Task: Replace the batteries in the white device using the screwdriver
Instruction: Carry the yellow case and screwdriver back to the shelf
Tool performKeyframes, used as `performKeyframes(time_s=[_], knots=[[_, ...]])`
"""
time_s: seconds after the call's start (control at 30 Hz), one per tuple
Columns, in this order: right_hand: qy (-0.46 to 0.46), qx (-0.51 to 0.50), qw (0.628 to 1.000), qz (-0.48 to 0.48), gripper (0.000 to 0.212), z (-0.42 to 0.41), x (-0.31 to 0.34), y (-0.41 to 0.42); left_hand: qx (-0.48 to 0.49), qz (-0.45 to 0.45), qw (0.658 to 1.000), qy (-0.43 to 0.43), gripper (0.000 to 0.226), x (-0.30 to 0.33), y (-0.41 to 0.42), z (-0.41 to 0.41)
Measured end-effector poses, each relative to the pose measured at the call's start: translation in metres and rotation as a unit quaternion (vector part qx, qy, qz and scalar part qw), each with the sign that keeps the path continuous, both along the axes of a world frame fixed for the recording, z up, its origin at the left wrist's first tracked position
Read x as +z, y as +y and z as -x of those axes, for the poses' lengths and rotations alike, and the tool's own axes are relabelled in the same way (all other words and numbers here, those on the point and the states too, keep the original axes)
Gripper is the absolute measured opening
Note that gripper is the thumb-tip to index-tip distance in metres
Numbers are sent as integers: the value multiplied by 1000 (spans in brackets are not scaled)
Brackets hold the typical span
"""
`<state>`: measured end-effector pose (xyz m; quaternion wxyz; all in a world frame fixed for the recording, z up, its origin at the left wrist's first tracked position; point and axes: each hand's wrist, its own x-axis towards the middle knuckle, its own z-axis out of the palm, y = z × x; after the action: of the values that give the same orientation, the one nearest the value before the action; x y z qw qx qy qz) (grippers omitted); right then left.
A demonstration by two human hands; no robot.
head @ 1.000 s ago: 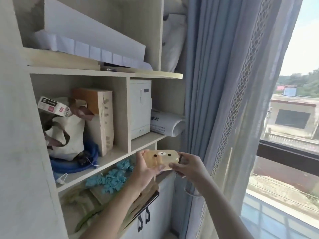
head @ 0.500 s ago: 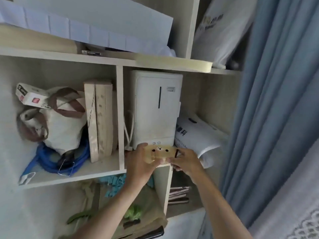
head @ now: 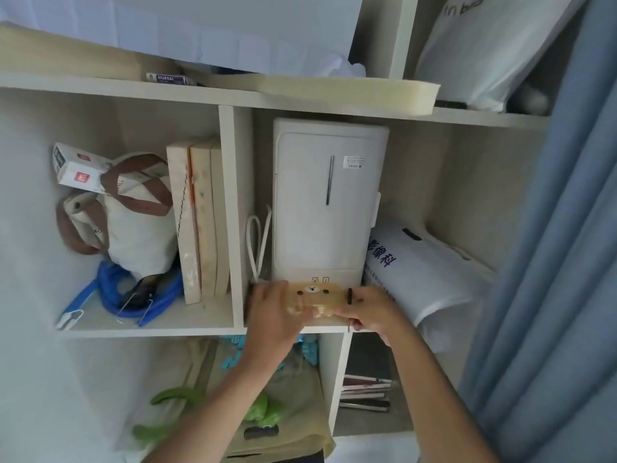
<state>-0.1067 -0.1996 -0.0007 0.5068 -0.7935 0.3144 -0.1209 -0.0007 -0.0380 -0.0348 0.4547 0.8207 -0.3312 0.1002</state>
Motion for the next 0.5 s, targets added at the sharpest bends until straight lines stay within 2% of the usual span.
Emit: performKeyframes(time_s=[0.07,0.2,0.33,0.4,0.5], knots=[[28,1,999,25,15,-4,-1,-5,1,-10,1000,20,73,-1,0,-3],[86,-26,983,158,39,-12,-6,-5,11,-11,1000,21,80,-3,1,-3],[103,-60,967,227,43,-11,-6,-1,24,-5,999,22,86,-4,1,0],[100,-69,961,249,43,-11,-7,0,23,-1,999,26,87,-4,1,0],[67,-86,955,275,32,-11,-11,3,27,-2,999,25,89,-5,1,2]])
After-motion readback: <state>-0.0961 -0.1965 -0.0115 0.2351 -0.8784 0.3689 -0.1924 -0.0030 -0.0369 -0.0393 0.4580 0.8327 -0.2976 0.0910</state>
